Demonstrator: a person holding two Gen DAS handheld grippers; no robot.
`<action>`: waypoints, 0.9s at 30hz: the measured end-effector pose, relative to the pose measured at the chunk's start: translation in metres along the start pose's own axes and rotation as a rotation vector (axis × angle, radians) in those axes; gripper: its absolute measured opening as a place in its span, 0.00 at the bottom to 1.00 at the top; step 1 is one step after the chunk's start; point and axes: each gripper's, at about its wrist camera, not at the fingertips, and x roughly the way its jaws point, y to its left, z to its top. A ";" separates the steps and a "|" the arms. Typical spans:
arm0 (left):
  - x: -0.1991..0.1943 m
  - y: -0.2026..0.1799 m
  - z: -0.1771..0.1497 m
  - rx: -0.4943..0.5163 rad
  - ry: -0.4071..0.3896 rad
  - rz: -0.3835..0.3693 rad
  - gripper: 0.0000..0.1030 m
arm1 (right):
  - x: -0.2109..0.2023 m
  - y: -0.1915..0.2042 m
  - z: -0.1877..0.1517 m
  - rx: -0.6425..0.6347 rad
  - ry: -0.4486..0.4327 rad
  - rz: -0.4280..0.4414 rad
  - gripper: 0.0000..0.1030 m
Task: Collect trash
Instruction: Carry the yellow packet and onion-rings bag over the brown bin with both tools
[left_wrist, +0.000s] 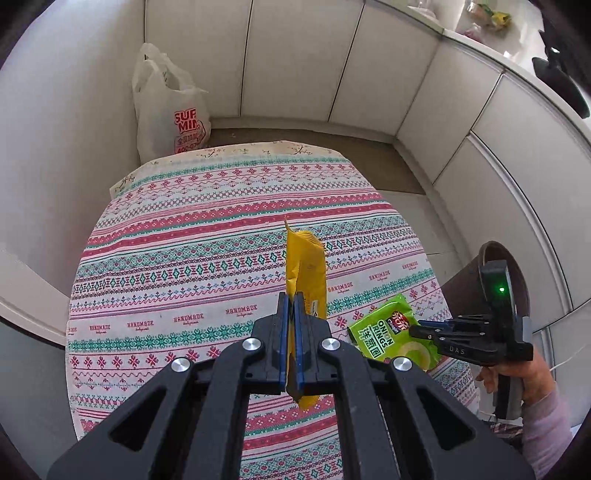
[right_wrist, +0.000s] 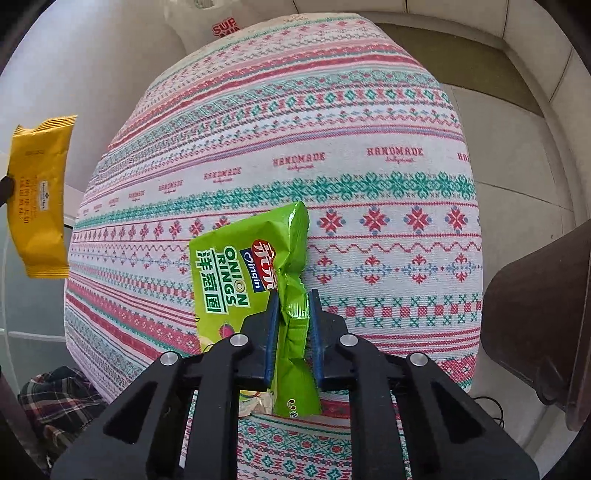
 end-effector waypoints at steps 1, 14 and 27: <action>-0.001 0.001 0.000 -0.002 -0.003 0.002 0.03 | -0.006 0.006 0.000 -0.012 -0.021 0.000 0.13; -0.014 0.004 0.004 -0.017 -0.060 0.035 0.03 | -0.088 0.065 0.009 -0.138 -0.289 -0.049 0.12; -0.045 -0.013 0.017 -0.019 -0.241 0.114 0.03 | -0.144 0.060 0.005 -0.096 -0.589 -0.253 0.13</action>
